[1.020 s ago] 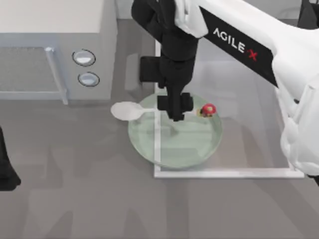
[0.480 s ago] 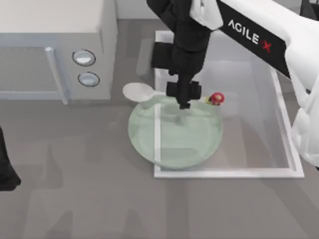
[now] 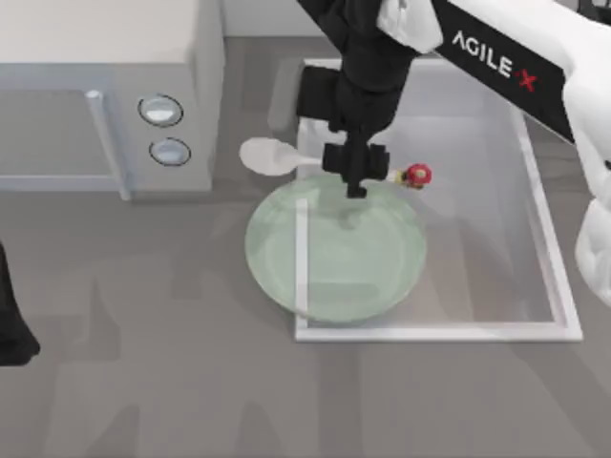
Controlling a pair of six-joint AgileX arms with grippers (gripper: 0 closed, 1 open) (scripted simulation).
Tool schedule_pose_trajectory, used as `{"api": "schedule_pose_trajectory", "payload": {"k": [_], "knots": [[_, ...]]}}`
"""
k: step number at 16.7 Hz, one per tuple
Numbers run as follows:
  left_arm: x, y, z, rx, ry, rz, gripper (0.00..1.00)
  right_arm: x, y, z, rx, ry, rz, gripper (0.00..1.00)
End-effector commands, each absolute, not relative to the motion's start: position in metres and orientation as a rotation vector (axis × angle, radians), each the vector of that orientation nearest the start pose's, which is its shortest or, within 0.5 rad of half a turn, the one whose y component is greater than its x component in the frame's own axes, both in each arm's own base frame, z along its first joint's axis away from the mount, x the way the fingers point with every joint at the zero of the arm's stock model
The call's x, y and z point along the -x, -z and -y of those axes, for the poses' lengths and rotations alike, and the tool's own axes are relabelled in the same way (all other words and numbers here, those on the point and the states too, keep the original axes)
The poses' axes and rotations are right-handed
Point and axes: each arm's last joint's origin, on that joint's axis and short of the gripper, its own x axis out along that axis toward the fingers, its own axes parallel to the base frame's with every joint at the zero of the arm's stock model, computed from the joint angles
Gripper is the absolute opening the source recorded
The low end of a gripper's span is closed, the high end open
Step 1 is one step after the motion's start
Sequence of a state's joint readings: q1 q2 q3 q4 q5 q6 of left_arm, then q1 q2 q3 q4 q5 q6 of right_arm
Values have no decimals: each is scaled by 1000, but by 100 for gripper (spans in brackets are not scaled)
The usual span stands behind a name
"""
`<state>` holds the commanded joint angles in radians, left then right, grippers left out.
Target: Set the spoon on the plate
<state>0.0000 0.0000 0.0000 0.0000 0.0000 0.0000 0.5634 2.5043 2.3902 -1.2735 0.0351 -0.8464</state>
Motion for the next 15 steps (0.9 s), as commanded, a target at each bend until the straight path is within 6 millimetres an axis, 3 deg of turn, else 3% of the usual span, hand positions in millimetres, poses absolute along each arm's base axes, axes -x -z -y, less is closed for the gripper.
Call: {"api": "schedule_pose_trajectory", "payload": {"k": [5, 11, 15], "knots": [[-106, -160, 1, 0, 0, 0, 100, -412, -181, -290, 1139, -1101, -1090, 0], [-106, -160, 1, 0, 0, 0, 100, -396, -143, -305, 1172, -1216, -1171, 0], [-106, -160, 1, 0, 0, 0, 100, -396, -140, -305, 1173, -1221, -1180, 0]]}}
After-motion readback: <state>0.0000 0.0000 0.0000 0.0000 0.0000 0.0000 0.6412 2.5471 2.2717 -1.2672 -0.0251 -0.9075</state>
